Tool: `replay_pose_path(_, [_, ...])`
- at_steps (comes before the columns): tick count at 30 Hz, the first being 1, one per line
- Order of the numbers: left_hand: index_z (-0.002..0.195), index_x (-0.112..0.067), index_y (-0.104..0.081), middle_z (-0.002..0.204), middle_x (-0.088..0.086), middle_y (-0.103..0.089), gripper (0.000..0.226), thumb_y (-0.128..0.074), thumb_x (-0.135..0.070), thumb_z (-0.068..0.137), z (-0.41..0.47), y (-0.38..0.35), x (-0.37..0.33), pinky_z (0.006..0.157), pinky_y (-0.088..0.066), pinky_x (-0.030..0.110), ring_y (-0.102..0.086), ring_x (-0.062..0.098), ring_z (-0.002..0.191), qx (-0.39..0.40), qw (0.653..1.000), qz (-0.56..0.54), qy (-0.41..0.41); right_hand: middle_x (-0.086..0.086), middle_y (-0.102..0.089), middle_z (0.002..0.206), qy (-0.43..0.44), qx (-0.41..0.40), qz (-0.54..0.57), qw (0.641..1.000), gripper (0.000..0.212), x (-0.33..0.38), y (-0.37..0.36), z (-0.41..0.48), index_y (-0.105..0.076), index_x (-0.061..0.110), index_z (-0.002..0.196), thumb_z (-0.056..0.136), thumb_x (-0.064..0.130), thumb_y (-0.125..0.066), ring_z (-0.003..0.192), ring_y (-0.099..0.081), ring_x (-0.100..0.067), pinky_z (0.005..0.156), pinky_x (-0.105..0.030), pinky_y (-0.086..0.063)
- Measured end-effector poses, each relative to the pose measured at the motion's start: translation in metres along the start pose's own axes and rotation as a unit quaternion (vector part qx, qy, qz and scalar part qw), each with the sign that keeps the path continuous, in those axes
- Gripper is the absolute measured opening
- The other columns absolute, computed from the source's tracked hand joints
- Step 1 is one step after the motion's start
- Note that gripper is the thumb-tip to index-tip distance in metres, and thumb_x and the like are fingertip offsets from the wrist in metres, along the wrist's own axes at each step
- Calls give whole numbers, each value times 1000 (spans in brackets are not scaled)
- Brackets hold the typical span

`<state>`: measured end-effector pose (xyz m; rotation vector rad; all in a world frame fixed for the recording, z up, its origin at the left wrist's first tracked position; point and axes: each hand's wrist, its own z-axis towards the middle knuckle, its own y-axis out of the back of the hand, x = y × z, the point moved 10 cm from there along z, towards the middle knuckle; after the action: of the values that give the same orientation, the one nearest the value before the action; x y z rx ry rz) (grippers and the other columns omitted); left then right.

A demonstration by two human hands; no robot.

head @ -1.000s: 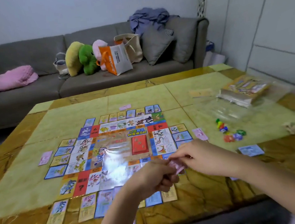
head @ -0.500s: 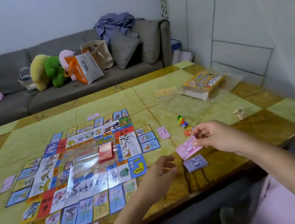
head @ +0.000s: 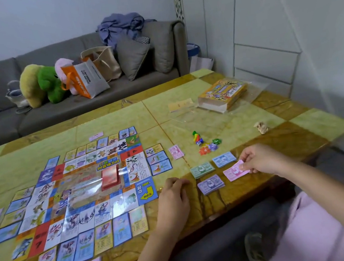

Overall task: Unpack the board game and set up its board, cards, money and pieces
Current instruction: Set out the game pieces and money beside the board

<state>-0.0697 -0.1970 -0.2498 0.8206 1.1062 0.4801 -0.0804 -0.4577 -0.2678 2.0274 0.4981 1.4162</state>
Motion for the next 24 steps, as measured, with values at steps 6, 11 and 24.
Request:
replay_pose_path(6, [122,-23,-61,117,-9,-47,30,-45,-16,98,-2,0,-1,89,-37,13,-51,7,102,-8,1000,11,-16,5,-63,70,2,-32,-86,996,22,10,4,-5,-61,24,65,70,20,-82,72,-63,-19,70,-32,-50])
replay_pose_path(11, [122,-25,-61,115,-13,-44,30,-45,-18,98,-1,1,-2,88,-34,10,-43,0,97,-11,1000,9,-20,7,-62,76,5,-40,-126,991,22,17,8,-8,-59,23,71,71,24,-82,72,-59,-13,61,-27,-43])
replay_pose_path(24, [132,-29,-52,124,-4,-46,38,-51,-18,96,12,-3,12,80,-40,14,-49,6,94,81,994,-7,79,-2,-66,85,12,33,-151,988,22,42,13,12,-61,15,84,81,33,-73,76,-62,-18,74,-34,-51])
